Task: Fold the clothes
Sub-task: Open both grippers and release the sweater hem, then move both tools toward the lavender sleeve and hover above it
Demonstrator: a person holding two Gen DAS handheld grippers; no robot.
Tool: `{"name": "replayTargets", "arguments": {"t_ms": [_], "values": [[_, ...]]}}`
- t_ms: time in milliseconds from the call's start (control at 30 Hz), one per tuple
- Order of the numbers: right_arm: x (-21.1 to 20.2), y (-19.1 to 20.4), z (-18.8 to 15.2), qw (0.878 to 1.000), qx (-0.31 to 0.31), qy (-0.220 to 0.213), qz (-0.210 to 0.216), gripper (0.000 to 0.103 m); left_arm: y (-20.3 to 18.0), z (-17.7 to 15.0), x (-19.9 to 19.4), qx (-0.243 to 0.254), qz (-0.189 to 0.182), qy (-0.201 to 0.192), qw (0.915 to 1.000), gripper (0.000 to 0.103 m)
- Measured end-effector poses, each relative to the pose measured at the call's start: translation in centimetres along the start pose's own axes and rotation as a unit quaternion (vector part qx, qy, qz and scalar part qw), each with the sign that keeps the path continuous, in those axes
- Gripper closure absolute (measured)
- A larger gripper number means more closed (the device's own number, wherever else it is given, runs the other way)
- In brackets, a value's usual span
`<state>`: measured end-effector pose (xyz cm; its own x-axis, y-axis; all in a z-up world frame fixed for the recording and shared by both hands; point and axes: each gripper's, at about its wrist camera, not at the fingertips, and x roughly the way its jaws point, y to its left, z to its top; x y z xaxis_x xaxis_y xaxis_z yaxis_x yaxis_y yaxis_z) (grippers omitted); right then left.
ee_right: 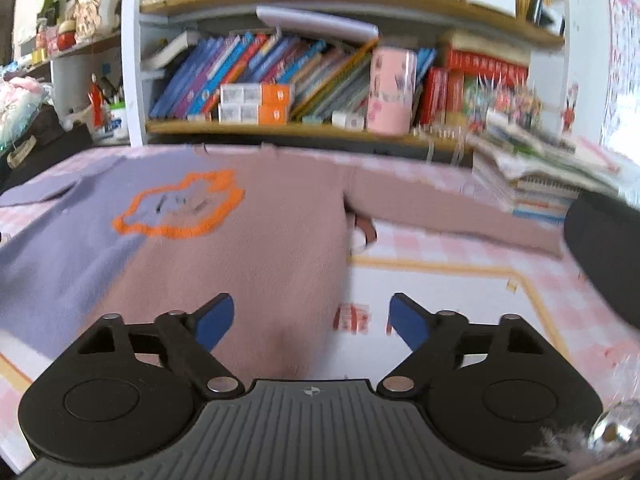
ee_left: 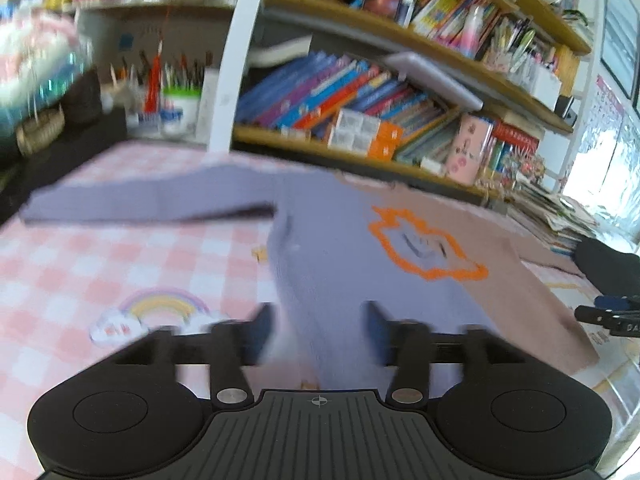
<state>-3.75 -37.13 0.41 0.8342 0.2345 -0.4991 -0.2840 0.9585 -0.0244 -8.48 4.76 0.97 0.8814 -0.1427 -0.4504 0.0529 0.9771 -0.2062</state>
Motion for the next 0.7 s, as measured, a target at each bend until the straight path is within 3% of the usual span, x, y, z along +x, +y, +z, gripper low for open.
{"name": "replayTargets", "arguments": {"t_ms": [33,67,200,500,700], "values": [[-0.2,0.2,0.3,1.0,-0.004,-0.007,0.001,0.009,-0.2,0.2,-0.3,0.007,0.005,-0.012,0.9999,0.019],[-0.2,0.6,0.6,1.0,-0.009,-0.013,0.003,0.005,-0.3,0.4,-0.5,0.015,0.01,-0.022,0.9996,0.016],[0.1,2.3,2.0,0.999,-0.032,-0.03,0.018,0.001,-0.4,1.2,-0.7,0.042,0.026,-0.05,0.9975,0.003],[3.5,8.6,5.2,0.992,-0.091,-0.046,0.068,0.0,2.5,2.6,0.7,0.046,0.055,-0.063,0.9954,0.0],[6.5,12.3,7.2,0.988,-0.111,-0.054,0.098,0.0,5.0,4.0,2.3,0.02,0.076,-0.083,0.9935,0.0]]}}
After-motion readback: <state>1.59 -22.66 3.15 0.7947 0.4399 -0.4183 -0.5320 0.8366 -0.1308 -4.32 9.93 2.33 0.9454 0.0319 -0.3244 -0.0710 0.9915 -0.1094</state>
